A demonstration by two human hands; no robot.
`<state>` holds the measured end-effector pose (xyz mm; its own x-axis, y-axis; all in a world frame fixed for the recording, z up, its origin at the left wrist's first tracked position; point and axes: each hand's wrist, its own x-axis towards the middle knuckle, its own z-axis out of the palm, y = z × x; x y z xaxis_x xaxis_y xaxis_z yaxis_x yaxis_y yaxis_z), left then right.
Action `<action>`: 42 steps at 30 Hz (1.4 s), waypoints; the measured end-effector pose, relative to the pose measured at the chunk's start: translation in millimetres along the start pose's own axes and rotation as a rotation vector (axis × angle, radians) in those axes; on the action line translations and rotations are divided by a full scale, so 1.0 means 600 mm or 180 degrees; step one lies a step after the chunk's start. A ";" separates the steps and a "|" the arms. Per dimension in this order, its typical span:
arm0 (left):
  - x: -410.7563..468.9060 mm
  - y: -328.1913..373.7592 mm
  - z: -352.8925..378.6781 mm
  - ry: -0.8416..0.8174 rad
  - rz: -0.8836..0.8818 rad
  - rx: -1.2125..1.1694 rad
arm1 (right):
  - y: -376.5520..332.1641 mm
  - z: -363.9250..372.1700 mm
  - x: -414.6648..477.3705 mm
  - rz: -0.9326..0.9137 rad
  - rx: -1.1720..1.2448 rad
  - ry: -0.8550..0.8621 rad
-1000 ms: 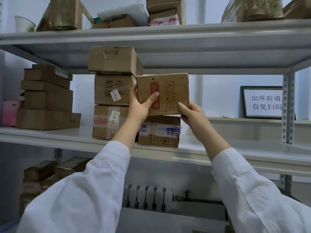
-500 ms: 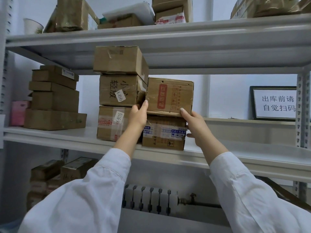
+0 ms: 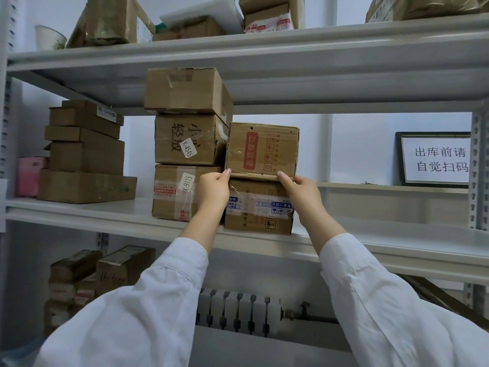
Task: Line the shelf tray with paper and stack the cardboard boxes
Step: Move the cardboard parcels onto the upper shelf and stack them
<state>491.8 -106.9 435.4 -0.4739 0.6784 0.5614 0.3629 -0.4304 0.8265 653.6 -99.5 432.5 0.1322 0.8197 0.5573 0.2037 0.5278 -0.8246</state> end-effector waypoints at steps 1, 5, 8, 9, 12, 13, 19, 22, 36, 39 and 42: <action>0.001 0.001 0.000 0.0015 -0.0047 -0.0060 | 0.000 0.001 0.001 -0.0010 0.0011 0.0000; -0.004 0.005 -0.004 0.0025 -0.0202 -0.0216 | -0.001 0.003 0.000 -0.0006 0.0045 -0.0012; -0.010 0.007 -0.007 0.0033 -0.0184 -0.0287 | -0.006 0.006 -0.006 0.0086 0.0217 -0.0079; -0.012 0.006 -0.008 0.0052 -0.0211 -0.0336 | -0.007 0.006 -0.009 0.0125 0.0292 -0.0111; -0.014 0.001 -0.007 0.0084 -0.0237 -0.0592 | -0.008 0.007 -0.018 0.0197 0.0407 -0.0149; -0.015 -0.002 -0.007 0.0082 -0.0218 -0.0647 | -0.009 0.007 -0.021 0.0211 0.0431 -0.0159; -0.039 -0.012 0.003 -0.0176 -0.0009 -0.0695 | -0.002 0.002 -0.039 0.0103 0.0451 -0.0481; -0.052 -0.016 0.012 -0.0241 -0.0174 -0.0742 | 0.007 -0.006 -0.054 -0.0073 0.0306 -0.0827; -0.208 -0.066 0.099 -0.0107 0.0141 -0.1932 | 0.102 -0.125 -0.143 -0.0070 0.0057 -0.0345; -0.237 -0.092 0.123 -0.0246 -0.0044 -0.1938 | 0.138 -0.149 -0.160 0.0138 -0.0073 -0.0396; -0.261 -0.120 0.144 -0.0351 -0.0308 -0.1948 | 0.180 -0.163 -0.171 0.0383 -0.0164 -0.0421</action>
<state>609.5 -130.7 284.5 -0.3843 0.7746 0.5023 -0.2179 -0.6048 0.7660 756.8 -148.3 296.0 0.0307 0.9002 0.4344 0.2439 0.4147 -0.8766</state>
